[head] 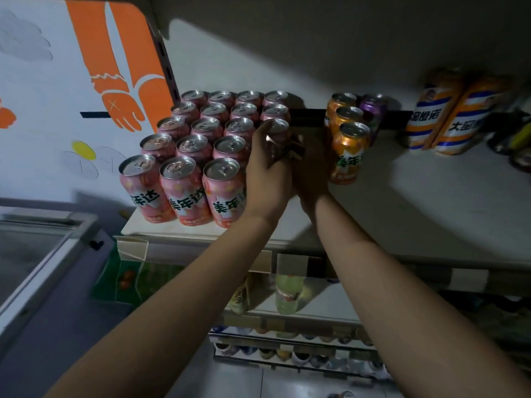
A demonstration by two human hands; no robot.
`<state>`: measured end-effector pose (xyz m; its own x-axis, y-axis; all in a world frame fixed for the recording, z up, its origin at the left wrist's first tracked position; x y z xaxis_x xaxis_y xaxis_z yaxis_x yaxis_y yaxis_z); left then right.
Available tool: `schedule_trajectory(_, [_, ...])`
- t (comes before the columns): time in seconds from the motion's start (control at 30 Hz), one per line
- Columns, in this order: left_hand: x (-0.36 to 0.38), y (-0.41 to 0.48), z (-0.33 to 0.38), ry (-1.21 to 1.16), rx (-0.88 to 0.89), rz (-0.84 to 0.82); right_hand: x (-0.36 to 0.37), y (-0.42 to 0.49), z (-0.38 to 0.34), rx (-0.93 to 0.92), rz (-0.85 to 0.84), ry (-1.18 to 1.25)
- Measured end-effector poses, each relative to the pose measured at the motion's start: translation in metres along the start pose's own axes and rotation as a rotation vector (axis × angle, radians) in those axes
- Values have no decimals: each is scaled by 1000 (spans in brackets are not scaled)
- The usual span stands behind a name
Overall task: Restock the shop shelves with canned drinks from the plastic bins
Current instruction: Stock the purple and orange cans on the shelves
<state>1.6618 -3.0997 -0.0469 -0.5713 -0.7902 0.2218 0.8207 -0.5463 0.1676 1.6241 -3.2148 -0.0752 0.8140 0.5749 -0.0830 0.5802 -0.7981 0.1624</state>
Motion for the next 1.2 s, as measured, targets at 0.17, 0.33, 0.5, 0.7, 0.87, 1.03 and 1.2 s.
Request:
schedule_trajectory(0.17, [11,-21,5,-38,42,46,-55,-29,-6,13,71,163])
schedule_trajectory(0.33, [62,-70,2,-159,-26,-32,-154,-94,-28,-27,208,243])
schedule_trajectory(0.5, [154,-149,-9,-107,-97,-288,-264,-181,-33,-39,417,204])
schedule_trajectory(0.7, [275,-271,-22,-212,-256,-615,-389,-289,-49,-97,668,145])
schedule_trajectory(0.87, [359,-382,-17,-270,-336,-878,-475,-386,-75,-137,878,107])
schedule_trajectory(1.03, [406,-475,-6,-310,-362,-1075,-530,-474,-78,-148,1095,99])
schedule_trajectory(1.2, [420,-542,-2,-322,-382,-1201,-552,-538,-80,-122,1213,52])
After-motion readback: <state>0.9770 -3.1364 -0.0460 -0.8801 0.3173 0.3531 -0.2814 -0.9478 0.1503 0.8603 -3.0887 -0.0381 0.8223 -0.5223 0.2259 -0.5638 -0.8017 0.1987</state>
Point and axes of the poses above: each hand's wrist, its own y-axis towards the middle knuckle, its own x-axis out of the palm, z = x × y, the point moved 10 cm from there along y, towards the middle knuckle, and after that the axes turned 2 degrees about z, right-handed, at the moved point
